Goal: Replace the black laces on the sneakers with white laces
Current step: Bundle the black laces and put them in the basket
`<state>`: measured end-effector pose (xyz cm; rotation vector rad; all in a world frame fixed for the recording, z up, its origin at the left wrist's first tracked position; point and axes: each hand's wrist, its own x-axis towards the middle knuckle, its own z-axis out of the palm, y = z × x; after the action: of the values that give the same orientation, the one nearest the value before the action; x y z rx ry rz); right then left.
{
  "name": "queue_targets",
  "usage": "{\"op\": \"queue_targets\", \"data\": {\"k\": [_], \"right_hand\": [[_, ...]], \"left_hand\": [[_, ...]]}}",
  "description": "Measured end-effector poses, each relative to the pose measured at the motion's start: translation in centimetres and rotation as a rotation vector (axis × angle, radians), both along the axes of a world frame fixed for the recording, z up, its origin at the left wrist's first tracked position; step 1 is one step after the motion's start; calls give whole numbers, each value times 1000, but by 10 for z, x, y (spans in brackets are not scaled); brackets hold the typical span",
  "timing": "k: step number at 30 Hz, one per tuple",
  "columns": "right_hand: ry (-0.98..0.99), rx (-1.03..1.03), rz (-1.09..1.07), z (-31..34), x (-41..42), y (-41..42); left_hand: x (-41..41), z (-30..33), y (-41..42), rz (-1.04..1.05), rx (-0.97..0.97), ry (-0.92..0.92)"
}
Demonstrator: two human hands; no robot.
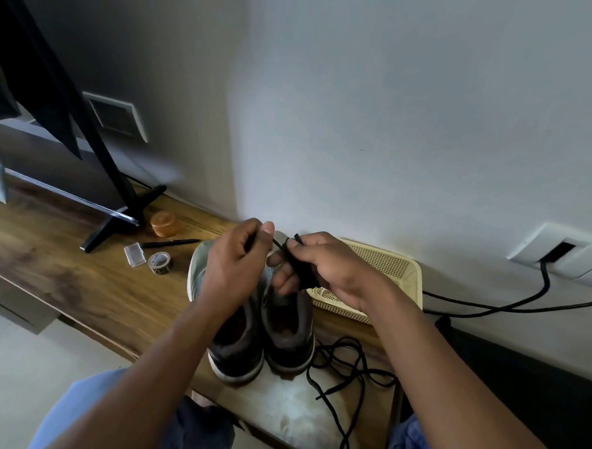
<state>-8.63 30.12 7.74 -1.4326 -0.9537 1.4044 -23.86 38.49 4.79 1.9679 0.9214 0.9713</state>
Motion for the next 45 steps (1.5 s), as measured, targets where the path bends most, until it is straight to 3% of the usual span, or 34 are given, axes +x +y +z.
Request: {"op": "queue_targets", "data": {"k": [5, 13, 22, 30, 45], "right_hand": [[158, -1, 171, 5, 0, -3], [250, 62, 205, 7, -1, -3], [325, 7, 227, 3, -4, 0], [467, 84, 272, 3, -3, -3], [404, 67, 291, -4, -3, -3]], "left_hand": [[2, 0, 3, -124, -319, -243], [5, 1, 1, -295, -783, -464], [1, 12, -2, -343, -848, -451], [-4, 15, 1, -398, -866, -423], [-7, 7, 11, -386, -973, -362]]}}
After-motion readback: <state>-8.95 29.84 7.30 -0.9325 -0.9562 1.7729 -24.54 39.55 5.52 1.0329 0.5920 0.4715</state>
